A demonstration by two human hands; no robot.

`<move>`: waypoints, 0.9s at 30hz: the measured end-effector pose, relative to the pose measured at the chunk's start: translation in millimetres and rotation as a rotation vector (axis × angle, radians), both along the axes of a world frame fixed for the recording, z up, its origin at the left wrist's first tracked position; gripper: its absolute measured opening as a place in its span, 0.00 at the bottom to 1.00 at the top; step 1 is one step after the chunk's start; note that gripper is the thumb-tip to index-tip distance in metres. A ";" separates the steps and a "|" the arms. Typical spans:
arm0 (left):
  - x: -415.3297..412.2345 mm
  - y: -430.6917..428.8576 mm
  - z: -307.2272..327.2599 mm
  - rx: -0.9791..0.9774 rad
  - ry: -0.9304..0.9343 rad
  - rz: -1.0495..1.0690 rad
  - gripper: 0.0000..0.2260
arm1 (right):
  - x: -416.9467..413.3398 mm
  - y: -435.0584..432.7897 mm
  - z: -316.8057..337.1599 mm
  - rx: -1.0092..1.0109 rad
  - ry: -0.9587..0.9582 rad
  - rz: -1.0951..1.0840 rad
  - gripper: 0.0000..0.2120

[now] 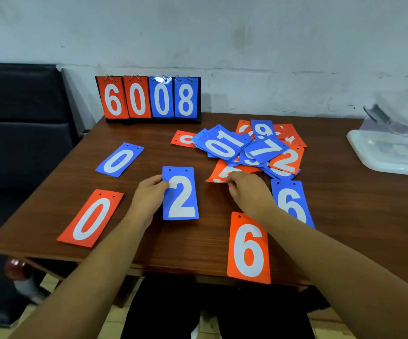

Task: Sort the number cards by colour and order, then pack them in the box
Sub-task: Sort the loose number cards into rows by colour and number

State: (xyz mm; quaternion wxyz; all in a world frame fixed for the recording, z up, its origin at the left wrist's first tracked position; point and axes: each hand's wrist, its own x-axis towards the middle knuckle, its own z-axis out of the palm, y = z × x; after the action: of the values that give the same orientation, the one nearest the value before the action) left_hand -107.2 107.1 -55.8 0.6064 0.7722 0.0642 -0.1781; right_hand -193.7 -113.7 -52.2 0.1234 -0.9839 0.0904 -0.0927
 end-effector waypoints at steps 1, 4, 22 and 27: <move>0.0 0.5 0.4 0.006 -0.015 -0.005 0.17 | -0.3 -1.5 -0.5 0.009 -0.034 -0.028 0.12; -3.0 2.7 2.6 0.065 -0.113 -0.006 0.21 | 0.5 -4.8 -2.7 0.036 -0.104 -0.053 0.11; -34.8 4.0 23.0 -0.167 -0.075 -0.113 0.08 | -47.2 70.0 17.2 0.845 -0.177 0.075 0.07; -35.1 16.0 26.6 0.003 -0.145 -0.288 0.09 | -33.2 78.5 29.0 1.144 -0.086 -0.185 0.15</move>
State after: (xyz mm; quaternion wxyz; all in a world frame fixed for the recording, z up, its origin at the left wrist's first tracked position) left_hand -142.2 123.2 -29.2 0.5763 0.7853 -0.0909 -0.2071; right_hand -226.9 -35.1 -23.1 0.6303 -0.7442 0.2066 -0.0796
